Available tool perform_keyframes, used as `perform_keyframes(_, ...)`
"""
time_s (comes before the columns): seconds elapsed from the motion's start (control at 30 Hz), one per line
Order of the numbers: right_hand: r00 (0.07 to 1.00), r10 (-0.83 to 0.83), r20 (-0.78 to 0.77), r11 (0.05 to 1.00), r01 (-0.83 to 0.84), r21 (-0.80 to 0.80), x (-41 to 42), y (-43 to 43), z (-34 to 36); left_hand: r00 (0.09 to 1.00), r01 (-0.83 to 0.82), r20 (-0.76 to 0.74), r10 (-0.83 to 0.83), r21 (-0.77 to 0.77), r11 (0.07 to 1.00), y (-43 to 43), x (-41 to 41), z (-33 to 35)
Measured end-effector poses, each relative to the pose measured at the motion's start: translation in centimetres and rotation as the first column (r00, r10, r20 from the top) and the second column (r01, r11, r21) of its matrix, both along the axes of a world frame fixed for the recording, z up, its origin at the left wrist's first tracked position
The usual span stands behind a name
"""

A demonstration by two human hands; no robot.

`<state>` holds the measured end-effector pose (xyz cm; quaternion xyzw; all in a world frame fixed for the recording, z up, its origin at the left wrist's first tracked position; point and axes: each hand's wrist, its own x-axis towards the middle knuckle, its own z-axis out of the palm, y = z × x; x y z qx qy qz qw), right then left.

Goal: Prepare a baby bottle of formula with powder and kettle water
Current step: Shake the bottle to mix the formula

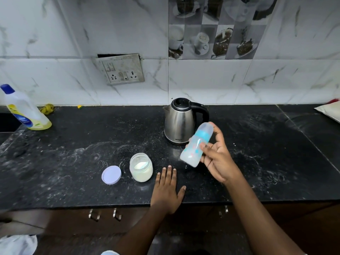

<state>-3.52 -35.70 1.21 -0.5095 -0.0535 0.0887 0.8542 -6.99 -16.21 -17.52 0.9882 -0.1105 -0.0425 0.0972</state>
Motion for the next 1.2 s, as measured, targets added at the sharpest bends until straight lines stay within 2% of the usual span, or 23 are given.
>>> perform_keyframes(0.07, 1.000, -0.009, 0.001, 1.000, 0.009, 0.016, 0.0, -0.3, 0.2, 1.000, 0.001, -0.003, -0.001, 0.004, 1.000, -0.1, 0.0, 0.1)
perform_keyframes(0.17, 0.991, 0.121, 0.053, 0.986, -0.114, -0.119, -0.1, -0.2, 0.5, 1.000, 0.003, 0.002, -0.003, 0.002, 1.000, -0.1, 0.0, 0.1)
perform_keyframes(0.27, 0.999, 0.034, 0.037, 0.998, -0.032, -0.053, -0.1, -0.3, 0.6, 1.000, 0.000, 0.004, 0.000, 0.003, 1.000, -0.1, 0.0, 0.1)
perform_keyframes(0.37, 0.987, 0.130, 0.098, 0.976, -0.110, -0.186, -0.1, 0.1, 0.6, 1.000, 0.000, 0.008, 0.000, 0.001, 1.000, -0.1, 0.0, 0.1)
perform_keyframes(0.47, 0.998, -0.051, 0.037, 0.997, 0.053, -0.055, 0.1, -0.1, 0.3, 1.000, -0.001, 0.004, 0.001, -0.004, 1.000, 0.0, 0.0, 0.0)
perform_keyframes(0.6, 0.994, 0.078, 0.071, 0.983, -0.065, -0.174, 0.2, 0.0, 0.4, 1.000, -0.005, 0.011, 0.005, -0.010, 1.000, -0.1, 0.0, 0.1)
perform_keyframes(0.7, 0.999, -0.042, 0.033, 0.998, 0.043, -0.054, 0.4, -0.2, 0.4, 1.000, -0.007, 0.003, 0.007, -0.003, 1.000, -0.1, 0.1, 0.1)
perform_keyframes(0.8, 0.997, 0.058, 0.048, 0.989, -0.051, -0.141, 0.5, -0.2, 0.5, 1.000, -0.004, -0.002, 0.004, -0.003, 1.000, -0.1, 0.0, 0.2)
perform_keyframes(0.9, 0.998, -0.059, 0.003, 0.998, 0.059, -0.037, 0.6, -0.6, 0.0, 1.000, -0.004, -0.007, 0.004, -0.002, 1.000, -0.1, 0.0, 0.1)
perform_keyframes(1.03, 0.998, 0.053, 0.027, 0.991, -0.049, -0.127, 0.5, -0.3, -0.1, 1.000, 0.000, -0.008, 0.000, 0.003, 1.000, 0.0, 0.0, 0.1)
perform_keyframes(1.13, 0.994, -0.112, -0.020, 0.994, 0.112, 0.000, 0.8, -0.7, -0.5, 1.000, -0.004, -0.004, 0.004, 0.008, 1.000, -0.2, -0.1, 0.2)
perform_keyframes(1.2, 0.999, -0.043, 0.001, 0.996, 0.043, -0.078, 0.7, -0.6, -0.3, 1.000, -0.005, -0.006, 0.005, 0.014, 1.000, -0.2, -0.1, 0.3)
